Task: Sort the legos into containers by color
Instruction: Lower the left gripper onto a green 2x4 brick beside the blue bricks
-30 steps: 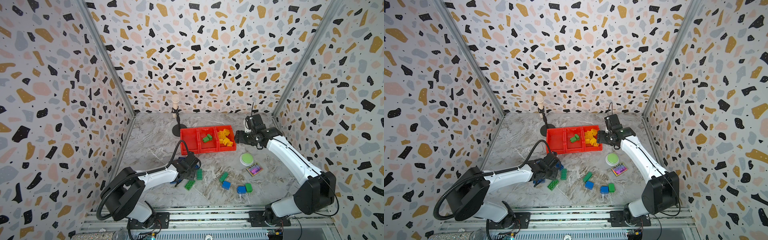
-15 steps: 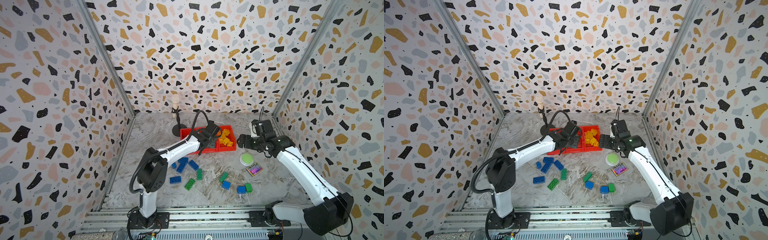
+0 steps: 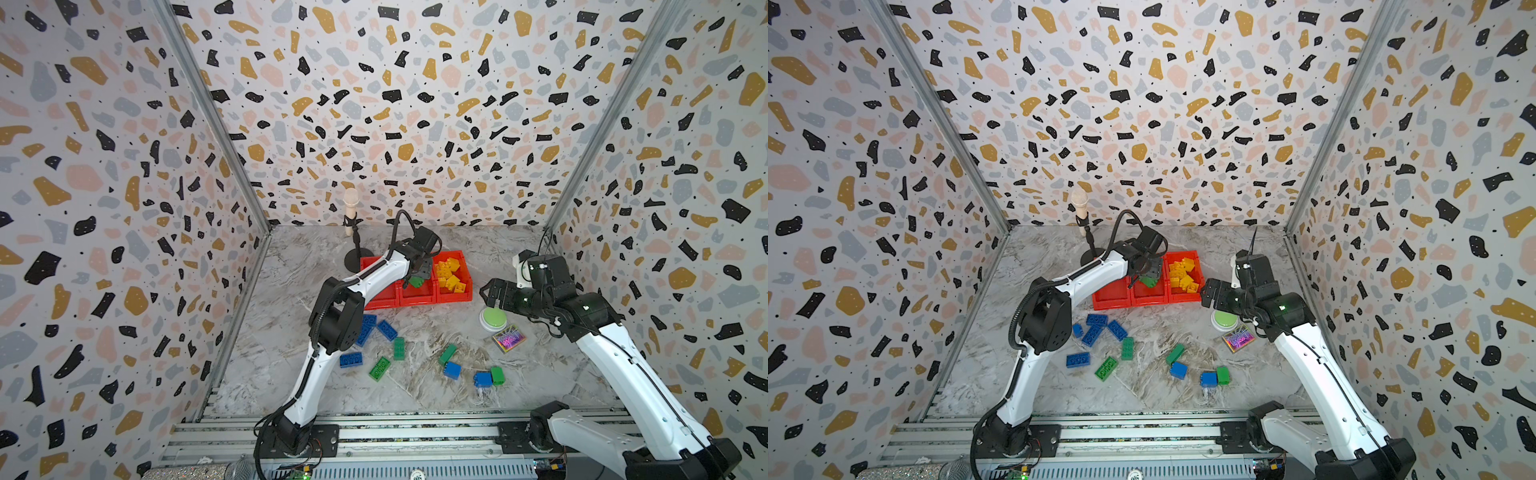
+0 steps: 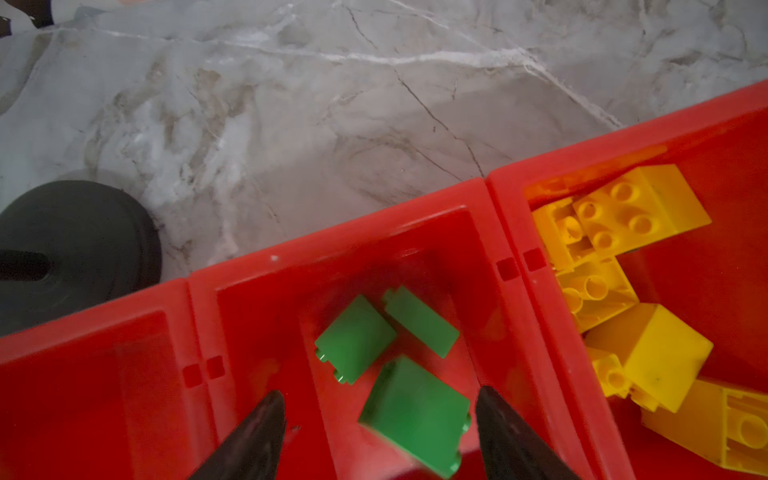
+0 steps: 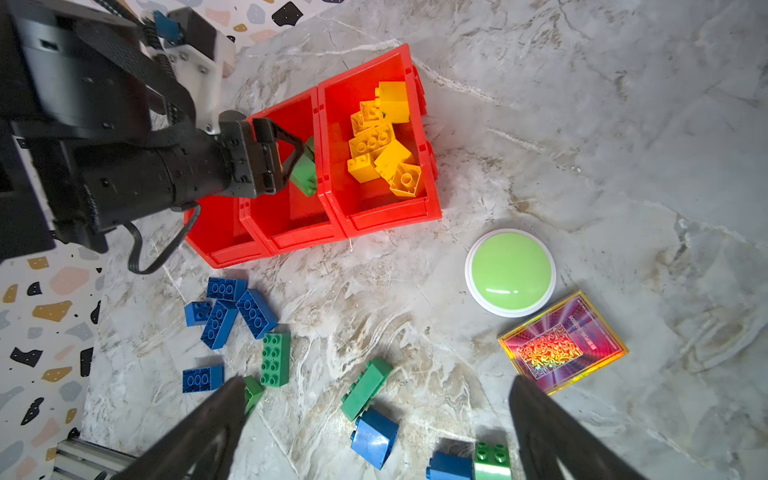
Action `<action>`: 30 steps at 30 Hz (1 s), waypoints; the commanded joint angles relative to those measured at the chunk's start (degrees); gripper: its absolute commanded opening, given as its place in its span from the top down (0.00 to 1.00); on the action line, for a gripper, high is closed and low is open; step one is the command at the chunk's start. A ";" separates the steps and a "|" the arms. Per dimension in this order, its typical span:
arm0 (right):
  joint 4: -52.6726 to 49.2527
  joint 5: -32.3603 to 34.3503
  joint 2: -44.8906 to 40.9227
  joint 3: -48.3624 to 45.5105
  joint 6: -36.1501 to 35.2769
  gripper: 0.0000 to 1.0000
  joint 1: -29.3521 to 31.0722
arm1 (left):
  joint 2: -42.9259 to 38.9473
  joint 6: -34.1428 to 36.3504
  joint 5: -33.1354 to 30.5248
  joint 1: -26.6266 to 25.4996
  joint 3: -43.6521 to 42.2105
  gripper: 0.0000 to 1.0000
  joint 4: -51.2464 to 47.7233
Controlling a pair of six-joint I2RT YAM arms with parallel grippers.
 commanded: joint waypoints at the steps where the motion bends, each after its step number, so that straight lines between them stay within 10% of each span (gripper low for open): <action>1: -1.33 0.62 -0.26 -0.22 0.86 0.01 0.16 | -5.91 -1.55 1.58 -0.73 -2.71 0.24 4.10; 10: 2.25 -3.26 8.23 2.71 -3.09 0.01 0.37 | -31.87 -10.23 -0.60 -2.93 -37.88 0.28 11.06; 17: 4.05 -6.51 14.79 5.11 -6.92 0.01 0.82 | -48.36 -23.11 -4.79 -13.98 -63.20 0.30 16.21; 30: 2.59 -6.71 15.82 6.56 -9.08 0.01 2.75 | -39.67 -31.27 -6.26 -22.75 -67.47 0.30 22.70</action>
